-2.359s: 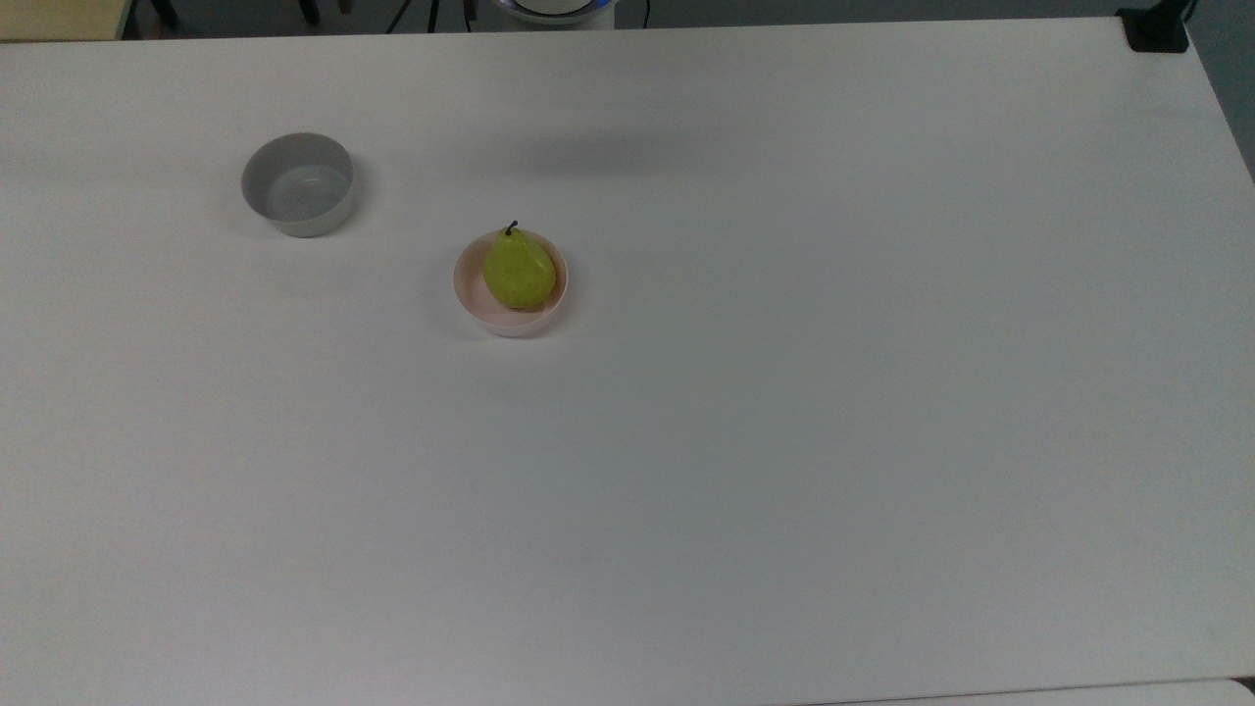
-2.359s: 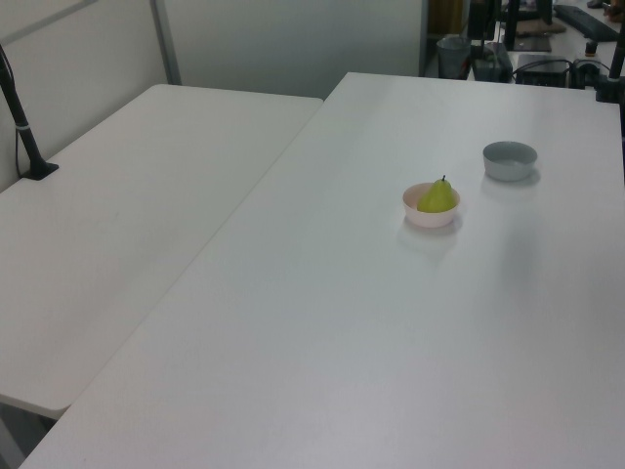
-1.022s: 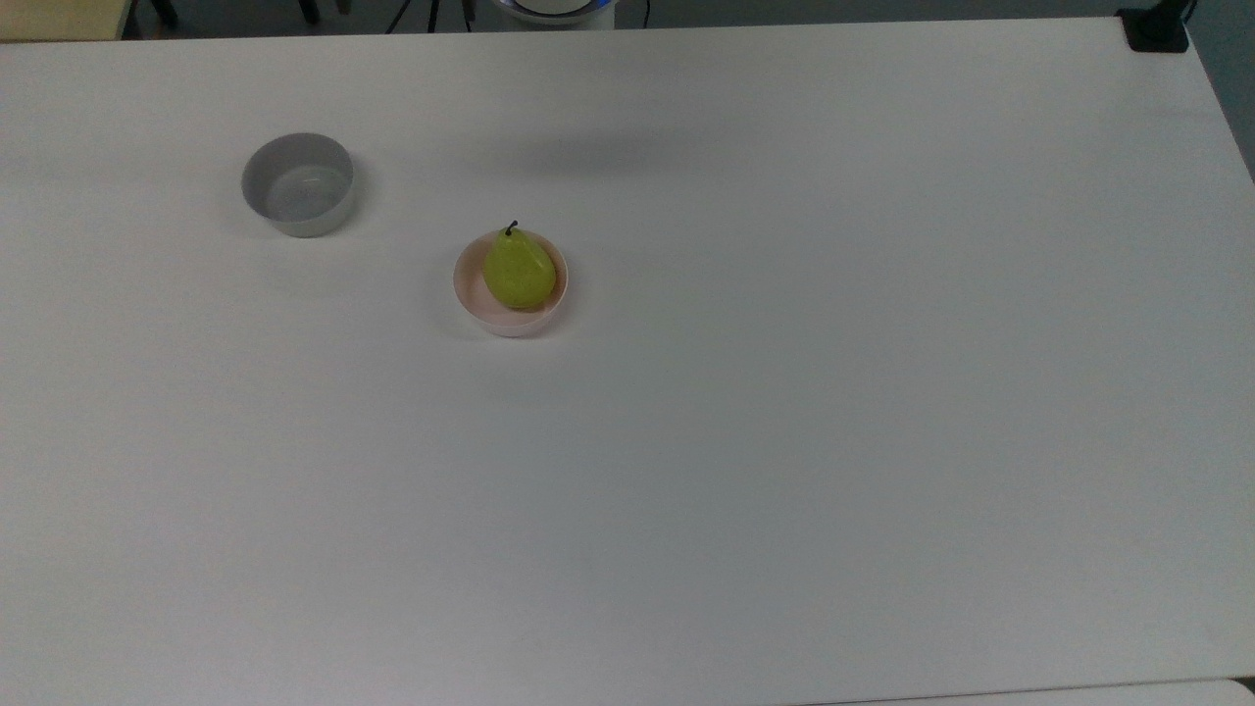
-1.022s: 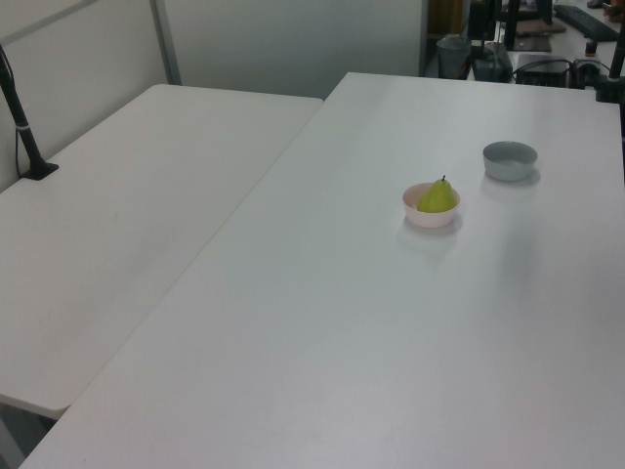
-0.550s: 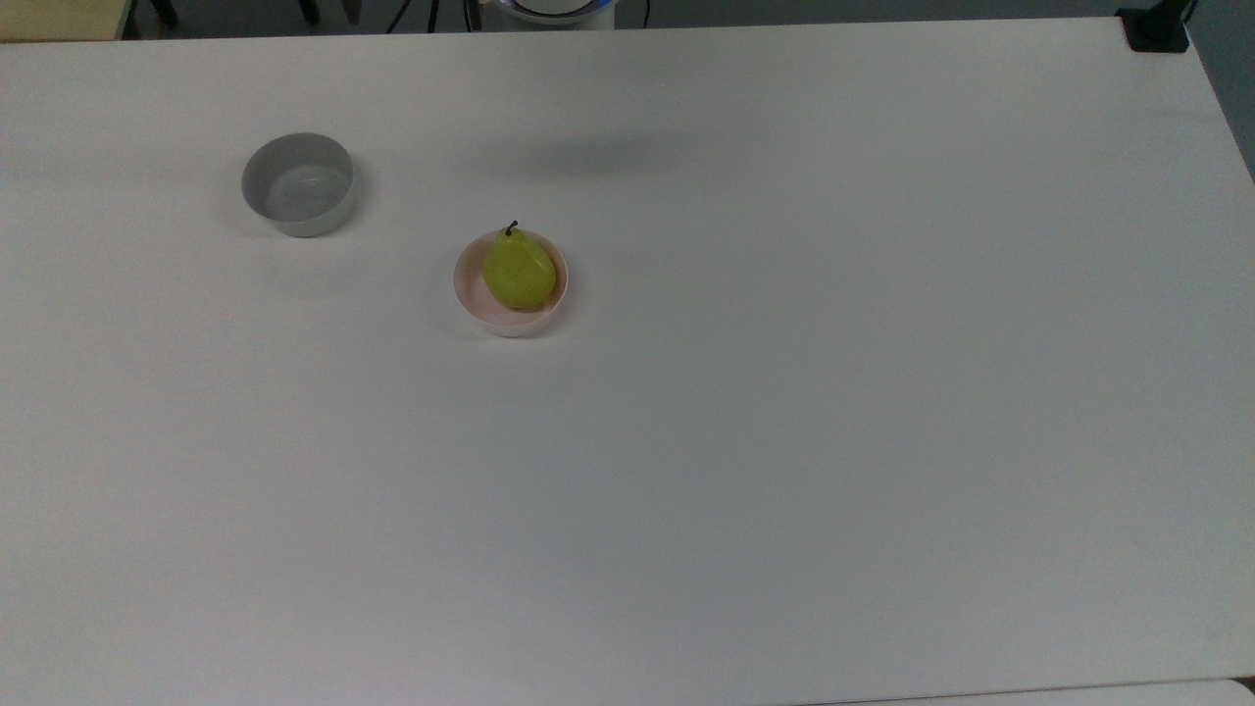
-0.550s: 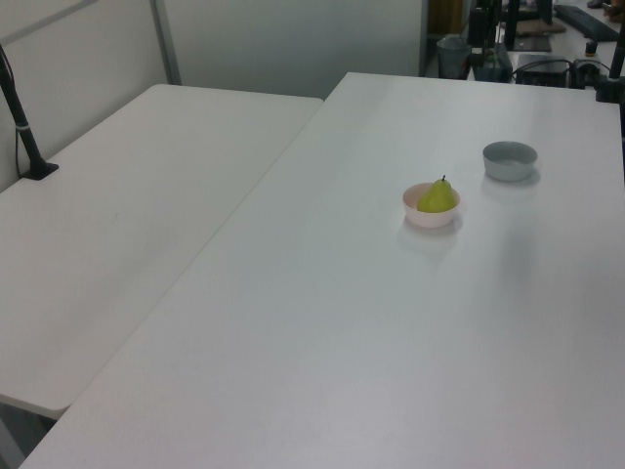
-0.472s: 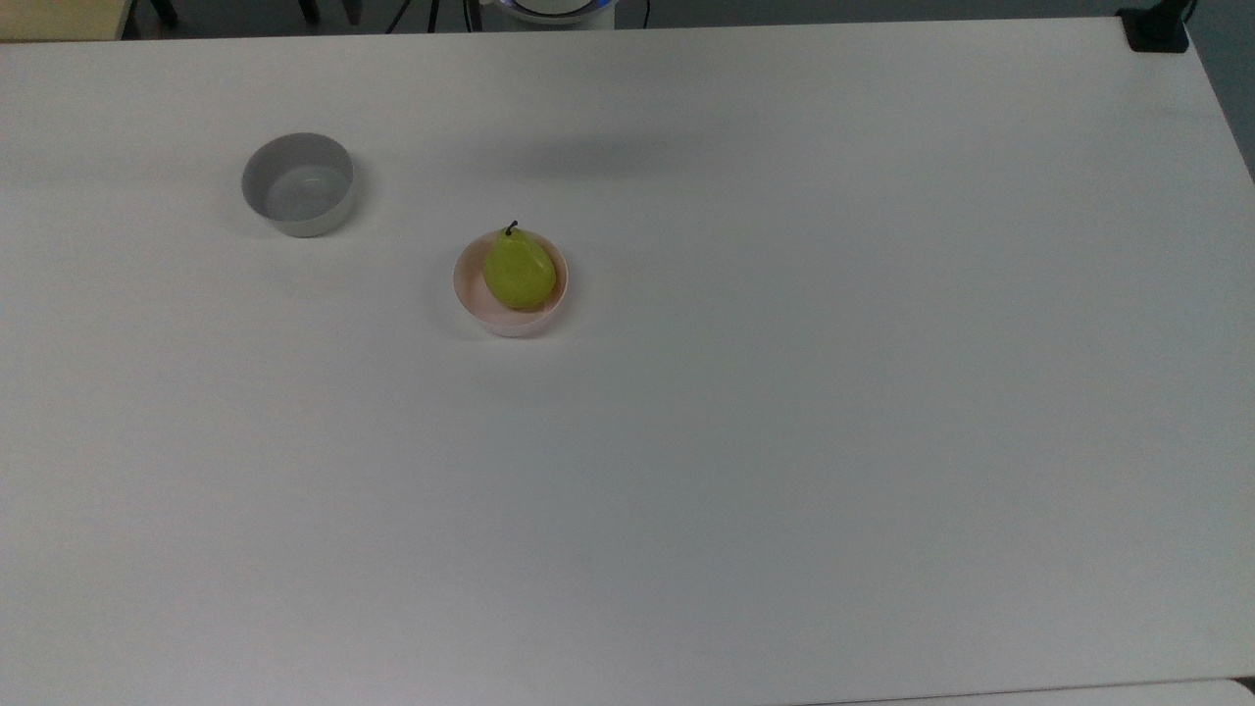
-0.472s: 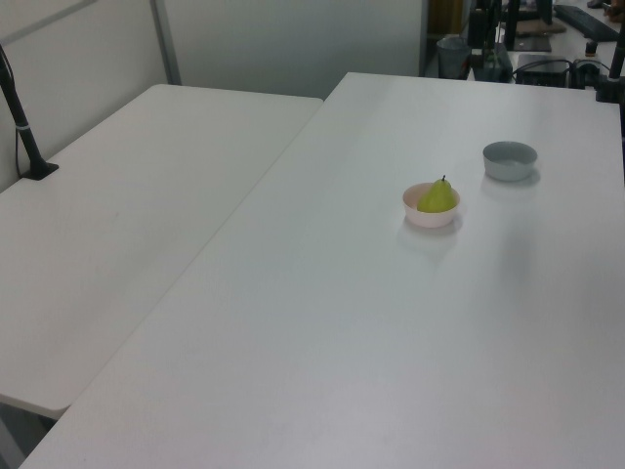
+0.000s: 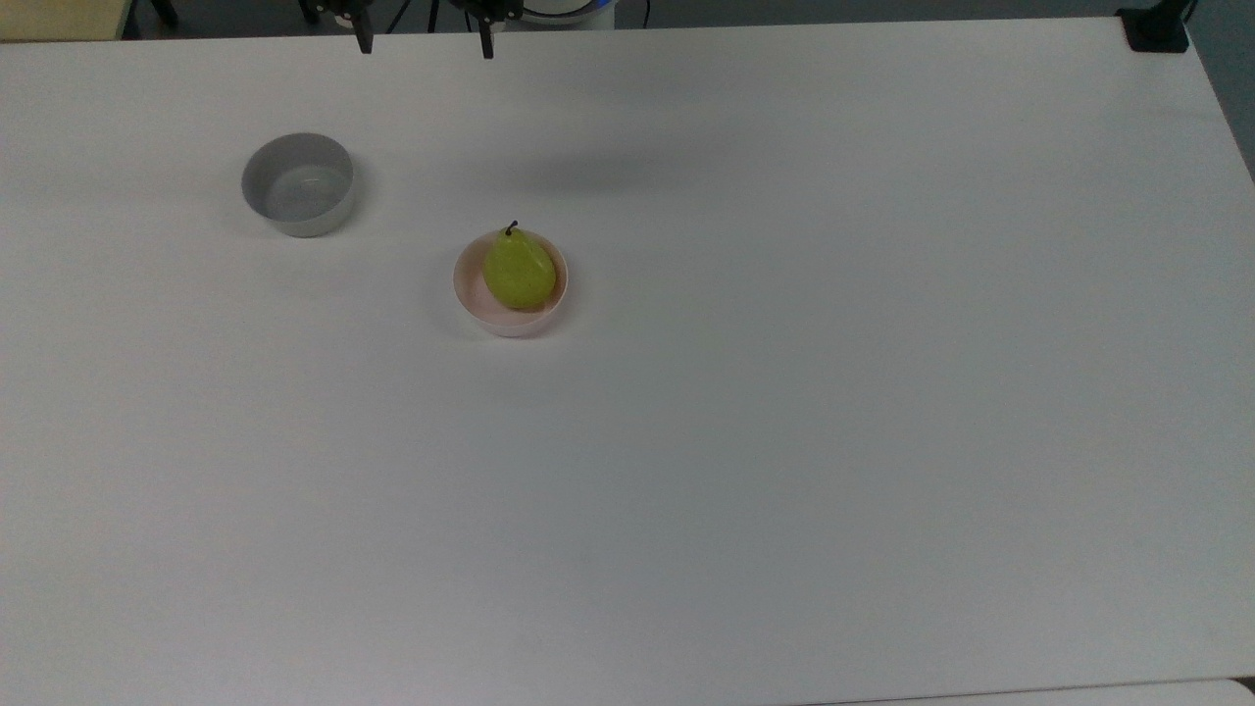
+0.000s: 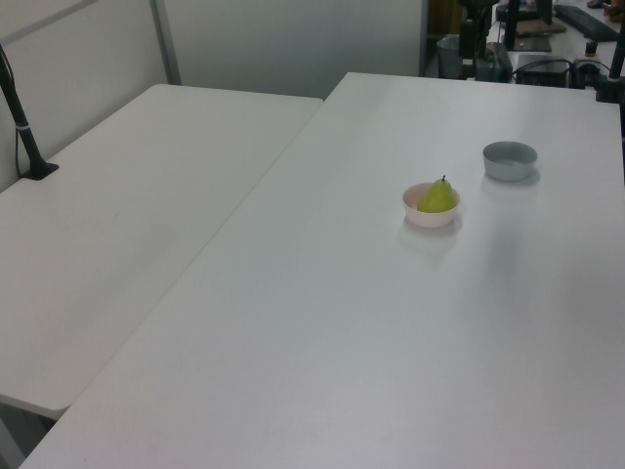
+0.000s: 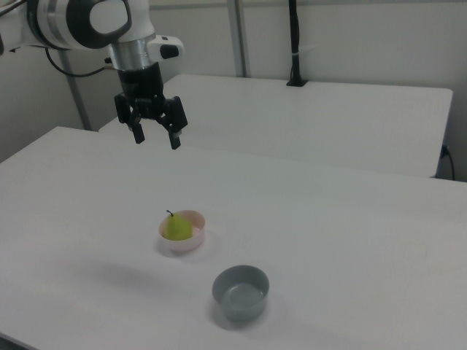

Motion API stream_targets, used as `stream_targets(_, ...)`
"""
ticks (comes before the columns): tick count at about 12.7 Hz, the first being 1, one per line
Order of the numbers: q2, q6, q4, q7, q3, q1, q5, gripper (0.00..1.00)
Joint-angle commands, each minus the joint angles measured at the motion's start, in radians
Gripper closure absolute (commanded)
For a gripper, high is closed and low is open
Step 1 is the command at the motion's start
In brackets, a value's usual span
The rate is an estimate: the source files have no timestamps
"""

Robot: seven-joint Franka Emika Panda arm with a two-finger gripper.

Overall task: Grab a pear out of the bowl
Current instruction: 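Move the open gripper over the pear in the pink bowl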

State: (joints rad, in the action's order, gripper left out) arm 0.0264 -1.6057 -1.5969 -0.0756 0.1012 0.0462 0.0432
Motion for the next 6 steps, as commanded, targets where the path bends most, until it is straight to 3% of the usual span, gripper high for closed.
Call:
stream_targets(1,0.012,-0.08,-0.034,-0.02,-0.005,0.012,0.001,0.0)
stream_targets(6,0.046,-0.173,-0.087,-0.03,-0.035,0.012,0.006,0.0)
